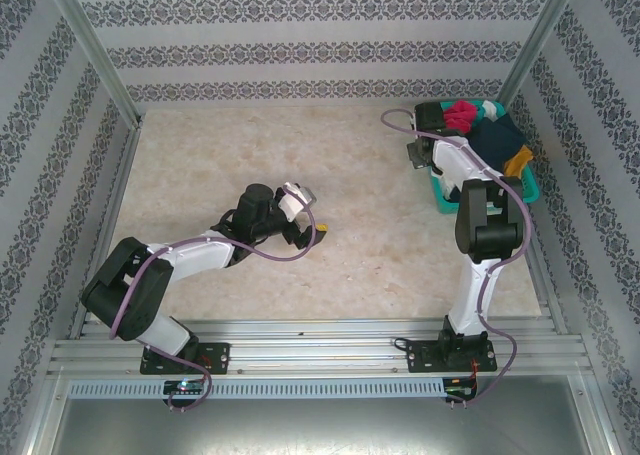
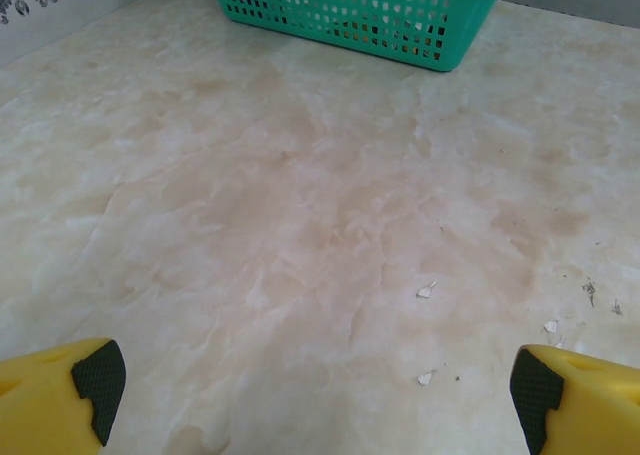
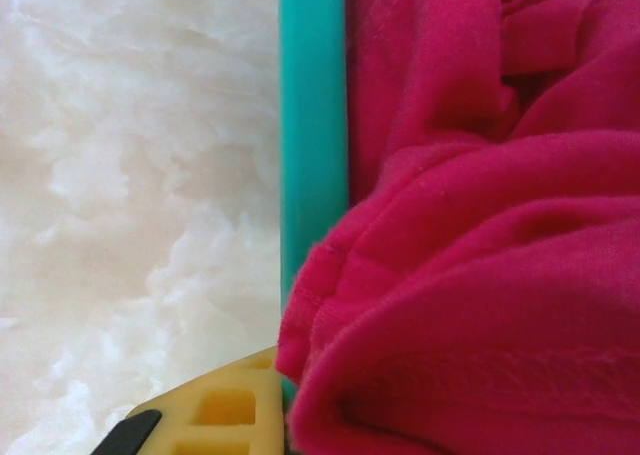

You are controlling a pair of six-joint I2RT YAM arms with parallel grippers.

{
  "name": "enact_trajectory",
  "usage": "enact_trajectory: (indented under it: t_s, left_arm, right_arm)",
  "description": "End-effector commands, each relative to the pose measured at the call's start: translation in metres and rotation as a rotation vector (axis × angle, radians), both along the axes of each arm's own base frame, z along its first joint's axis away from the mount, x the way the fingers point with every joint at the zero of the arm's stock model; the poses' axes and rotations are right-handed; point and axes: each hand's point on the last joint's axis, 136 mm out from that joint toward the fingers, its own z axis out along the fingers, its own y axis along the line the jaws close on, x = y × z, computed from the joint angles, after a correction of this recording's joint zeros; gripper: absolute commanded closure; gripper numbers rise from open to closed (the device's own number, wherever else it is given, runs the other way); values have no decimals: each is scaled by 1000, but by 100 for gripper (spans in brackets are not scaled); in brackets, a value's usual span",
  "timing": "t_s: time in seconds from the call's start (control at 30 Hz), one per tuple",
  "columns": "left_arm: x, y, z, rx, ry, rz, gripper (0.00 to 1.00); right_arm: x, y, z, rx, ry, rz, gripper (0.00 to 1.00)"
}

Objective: Fold and stack the t-shirts

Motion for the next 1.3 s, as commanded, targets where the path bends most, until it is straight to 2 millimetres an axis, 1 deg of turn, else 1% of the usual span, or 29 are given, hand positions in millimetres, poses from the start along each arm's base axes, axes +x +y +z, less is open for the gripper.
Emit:
enact_trajectory:
  t_s: [0.0, 0.1, 0.2, 0.33, 0.4, 0.43, 0.47, 0.5, 0.53, 0.57, 0.67, 0.73, 0.8, 0.83, 0.9, 0.97, 1.07, 1.13, 1.23, 1.27]
  left_arm:
    - [-2, -4, 20, -37, -50, -3, 0]
    - [-2, -4, 21, -40, -52, 3, 0]
    - [0, -5, 21, -47, -51, 5, 0]
    - [0, -8, 23, -58, -48, 0, 0]
    - [-1, -8, 23, -61, -49, -3, 0]
    - [-1, -9, 23, -61, -49, -5, 0]
    - [-1, -8, 22, -59, -47, -4, 0]
    - [-2, -10, 24, -62, -50, -8, 0]
    - [-1, -10, 24, -61, -49, -8, 0]
    - [-1, -12, 24, -63, -50, -12, 0]
    - [-1, -19, 28, -71, -55, -35, 0]
    - [-2, -26, 30, -80, -62, -52, 0]
    - [-2, -35, 34, -95, -71, -74, 0]
    - [-3, -40, 35, -104, -71, -86, 0]
    - [-4, -49, 37, -124, -70, -110, 0]
    - [-5, -59, 40, -147, -68, -139, 0]
    - [-7, -69, 40, -162, -64, -171, 0]
    - [-7, -73, 39, -165, -62, -185, 0]
    - [-8, -75, 37, -166, -58, -190, 0]
    - [-8, -75, 36, -166, -57, -190, 0]
  right_arm:
    - [8, -29, 2, -36, 0, -35, 100]
    - [9, -36, 6, -33, -7, -49, 100]
    - [11, -37, 9, -31, -16, -54, 100]
    - [15, -44, 14, -50, -17, -70, 100]
    - [17, -44, 19, -42, -28, -70, 100]
    - [18, -39, 23, -21, -38, -60, 98]
    - [18, -34, 29, -1, -54, -47, 89]
    - [17, -25, 37, 33, -79, -27, 77]
    - [17, -17, 47, 72, -111, -11, 63]
    - [16, -8, 59, 118, -144, 2, 52]
    - [7, 9, 91, 225, -233, 21, 34]
    - [0, 8, 108, 257, -298, 4, 30]
    - [-7, 1, 121, 277, -359, -37, 28]
    - [-11, -7, 127, 290, -390, -74, 25]
    - [-17, -27, 133, 307, -435, -154, 24]
    - [-21, -51, 133, 317, -461, -246, 24]
    - [-27, -84, 127, 335, -461, -362, 24]
    - [-28, -99, 120, 341, -455, -413, 24]
    - [-27, -114, 107, 335, -415, -458, 24]
    - [-24, -114, 105, 340, -406, -452, 24]
